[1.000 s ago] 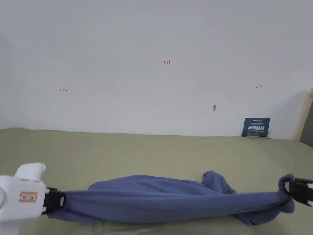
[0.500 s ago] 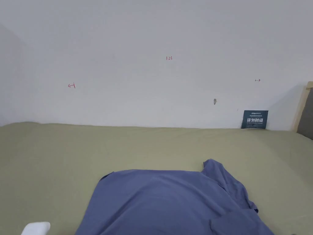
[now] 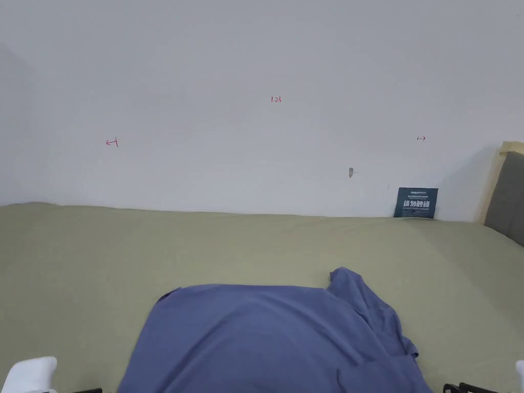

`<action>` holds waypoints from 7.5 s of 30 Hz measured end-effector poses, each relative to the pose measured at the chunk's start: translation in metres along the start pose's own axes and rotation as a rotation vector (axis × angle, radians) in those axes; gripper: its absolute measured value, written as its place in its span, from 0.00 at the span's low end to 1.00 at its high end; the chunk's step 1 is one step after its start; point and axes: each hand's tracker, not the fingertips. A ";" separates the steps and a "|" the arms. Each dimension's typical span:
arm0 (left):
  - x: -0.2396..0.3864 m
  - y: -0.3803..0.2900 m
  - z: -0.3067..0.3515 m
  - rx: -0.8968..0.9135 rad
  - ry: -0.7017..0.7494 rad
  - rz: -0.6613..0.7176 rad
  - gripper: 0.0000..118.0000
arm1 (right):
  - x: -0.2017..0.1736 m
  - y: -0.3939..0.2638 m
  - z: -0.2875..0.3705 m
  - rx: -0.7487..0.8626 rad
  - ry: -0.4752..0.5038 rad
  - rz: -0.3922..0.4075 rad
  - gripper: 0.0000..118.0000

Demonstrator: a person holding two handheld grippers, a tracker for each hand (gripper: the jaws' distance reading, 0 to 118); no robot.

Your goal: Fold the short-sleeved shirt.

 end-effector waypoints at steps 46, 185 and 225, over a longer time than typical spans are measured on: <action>-0.001 -0.057 -0.039 -0.156 0.025 -0.112 0.07 | 0.015 -0.063 -0.036 -0.223 -0.010 0.039 0.04; 0.040 0.129 -0.115 -0.147 -0.102 -0.009 0.00 | -0.032 0.107 -0.124 -0.256 0.081 0.023 0.00; 0.046 0.158 -0.174 -0.251 -0.080 -0.086 0.02 | -0.010 0.157 -0.193 -0.381 0.009 0.111 0.00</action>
